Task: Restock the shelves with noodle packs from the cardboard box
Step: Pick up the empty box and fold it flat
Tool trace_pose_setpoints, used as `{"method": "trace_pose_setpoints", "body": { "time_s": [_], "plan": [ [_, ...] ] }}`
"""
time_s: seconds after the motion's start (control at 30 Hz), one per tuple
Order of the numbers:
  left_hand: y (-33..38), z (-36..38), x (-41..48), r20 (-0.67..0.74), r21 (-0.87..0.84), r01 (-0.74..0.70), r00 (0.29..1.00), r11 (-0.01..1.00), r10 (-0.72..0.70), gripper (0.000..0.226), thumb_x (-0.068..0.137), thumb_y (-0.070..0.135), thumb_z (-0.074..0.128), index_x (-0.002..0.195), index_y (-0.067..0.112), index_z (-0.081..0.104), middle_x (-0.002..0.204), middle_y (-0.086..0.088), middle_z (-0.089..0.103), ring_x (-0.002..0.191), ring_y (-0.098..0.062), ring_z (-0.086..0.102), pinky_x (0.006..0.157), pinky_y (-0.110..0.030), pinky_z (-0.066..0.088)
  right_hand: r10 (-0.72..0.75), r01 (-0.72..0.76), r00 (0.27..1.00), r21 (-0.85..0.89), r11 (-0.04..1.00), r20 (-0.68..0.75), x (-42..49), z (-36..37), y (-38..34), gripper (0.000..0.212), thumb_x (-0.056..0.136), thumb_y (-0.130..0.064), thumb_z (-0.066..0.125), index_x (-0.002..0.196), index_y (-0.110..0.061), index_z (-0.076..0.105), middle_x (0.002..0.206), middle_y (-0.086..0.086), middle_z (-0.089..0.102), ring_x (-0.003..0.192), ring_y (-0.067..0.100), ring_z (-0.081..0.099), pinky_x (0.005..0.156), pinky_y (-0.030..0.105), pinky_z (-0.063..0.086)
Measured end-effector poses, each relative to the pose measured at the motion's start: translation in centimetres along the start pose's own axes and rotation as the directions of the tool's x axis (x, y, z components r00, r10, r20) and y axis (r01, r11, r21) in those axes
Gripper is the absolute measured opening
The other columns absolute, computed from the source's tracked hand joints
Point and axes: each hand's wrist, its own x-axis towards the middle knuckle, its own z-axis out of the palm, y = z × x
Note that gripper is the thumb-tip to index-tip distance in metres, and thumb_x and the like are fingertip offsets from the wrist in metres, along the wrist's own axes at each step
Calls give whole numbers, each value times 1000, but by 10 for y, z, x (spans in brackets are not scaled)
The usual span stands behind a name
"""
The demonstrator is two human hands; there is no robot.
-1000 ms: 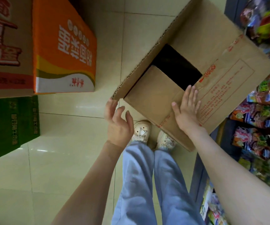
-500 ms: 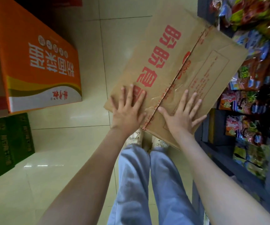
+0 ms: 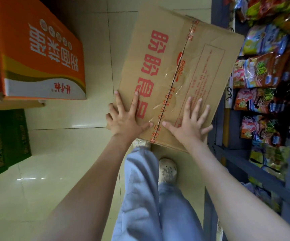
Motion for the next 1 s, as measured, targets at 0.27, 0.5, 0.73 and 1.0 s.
{"method": "trace_pose_setpoints", "body": {
  "time_s": [0.27,0.5,0.73,1.0],
  "plan": [
    [-28,52,-82,113,-170,262,963,950,-245,113,64,87,48,140,49,-28,153,-16,-27,135,-44,15,101,-51,31,-303,317,948,-209,925,101,-34,40,16,120,69,-81,52,135,-40,-39,137,-8,-52,131,21,-43,102,70,-11],
    [-57,121,-184,197,-22,312,933,950,-302,110,72,88,23,142,25,-34,151,-3,-37,143,-40,-14,112,-62,2,-335,401,913,-350,847,235,-97,112,36,123,69,-81,51,127,-37,-48,130,-5,-59,125,25,-50,101,72,-8],
    [-109,184,-258,125,-147,148,984,978,-130,86,84,69,11,151,21,-11,156,-12,-3,145,-30,-1,112,-57,14,-474,559,829,-468,684,298,-144,175,20,120,70,-77,55,137,-36,-36,130,-7,-56,131,23,-44,102,72,-3],
    [-173,242,-337,240,-234,367,919,900,-312,78,83,75,3,132,32,-41,136,1,-50,138,-23,-35,115,-53,-9,-562,728,680,-521,445,470,-190,249,-27,125,66,-75,61,142,-36,-30,130,-5,-57,124,24,-51,100,74,-13]
  ]
}}
